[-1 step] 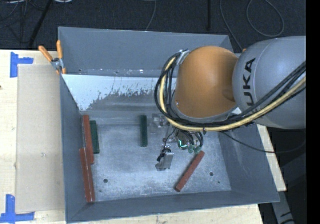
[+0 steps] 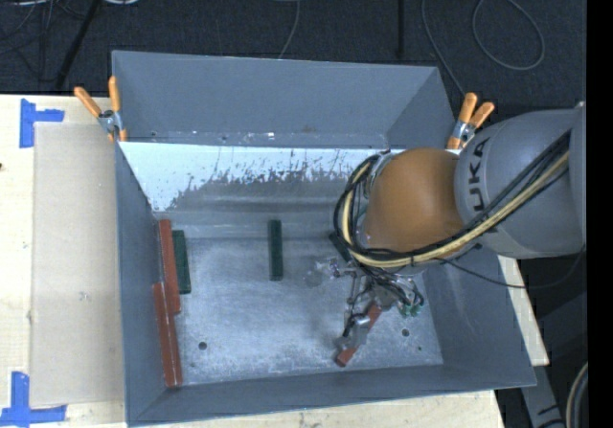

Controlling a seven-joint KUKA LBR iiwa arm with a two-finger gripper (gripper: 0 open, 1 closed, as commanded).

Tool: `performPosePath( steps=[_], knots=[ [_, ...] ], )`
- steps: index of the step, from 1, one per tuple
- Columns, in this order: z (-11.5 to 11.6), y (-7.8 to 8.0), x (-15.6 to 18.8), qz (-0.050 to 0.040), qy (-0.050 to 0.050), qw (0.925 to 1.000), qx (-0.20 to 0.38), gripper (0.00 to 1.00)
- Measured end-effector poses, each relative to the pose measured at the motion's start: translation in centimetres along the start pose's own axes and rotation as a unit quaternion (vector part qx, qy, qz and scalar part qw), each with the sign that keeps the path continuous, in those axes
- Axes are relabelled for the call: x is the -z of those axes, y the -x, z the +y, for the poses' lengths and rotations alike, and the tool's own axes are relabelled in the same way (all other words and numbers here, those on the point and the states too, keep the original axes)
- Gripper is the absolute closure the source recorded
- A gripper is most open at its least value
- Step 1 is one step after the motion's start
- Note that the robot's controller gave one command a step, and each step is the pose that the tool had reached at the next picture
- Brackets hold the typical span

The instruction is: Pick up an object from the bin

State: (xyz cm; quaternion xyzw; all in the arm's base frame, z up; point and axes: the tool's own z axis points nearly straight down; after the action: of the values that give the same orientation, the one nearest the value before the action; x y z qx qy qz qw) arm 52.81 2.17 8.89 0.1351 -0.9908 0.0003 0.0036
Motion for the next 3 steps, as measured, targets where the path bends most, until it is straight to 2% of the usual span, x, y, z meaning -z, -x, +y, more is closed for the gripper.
performPosePath(
  steps=[1, 2, 3],
  knots=[
    [-4.7, -2.8, 4.0, -0.0042, -0.001, 0.9993, -0.036, 0.0],
    [-7.0, -4.8, -2.0, -0.0005, 0.001, 0.9901, 0.14, 0.0],
    [-7.0, -4.7, -1.8, -0.0026, 0.0, 0.9903, 0.139, 1.0]
  ],
)
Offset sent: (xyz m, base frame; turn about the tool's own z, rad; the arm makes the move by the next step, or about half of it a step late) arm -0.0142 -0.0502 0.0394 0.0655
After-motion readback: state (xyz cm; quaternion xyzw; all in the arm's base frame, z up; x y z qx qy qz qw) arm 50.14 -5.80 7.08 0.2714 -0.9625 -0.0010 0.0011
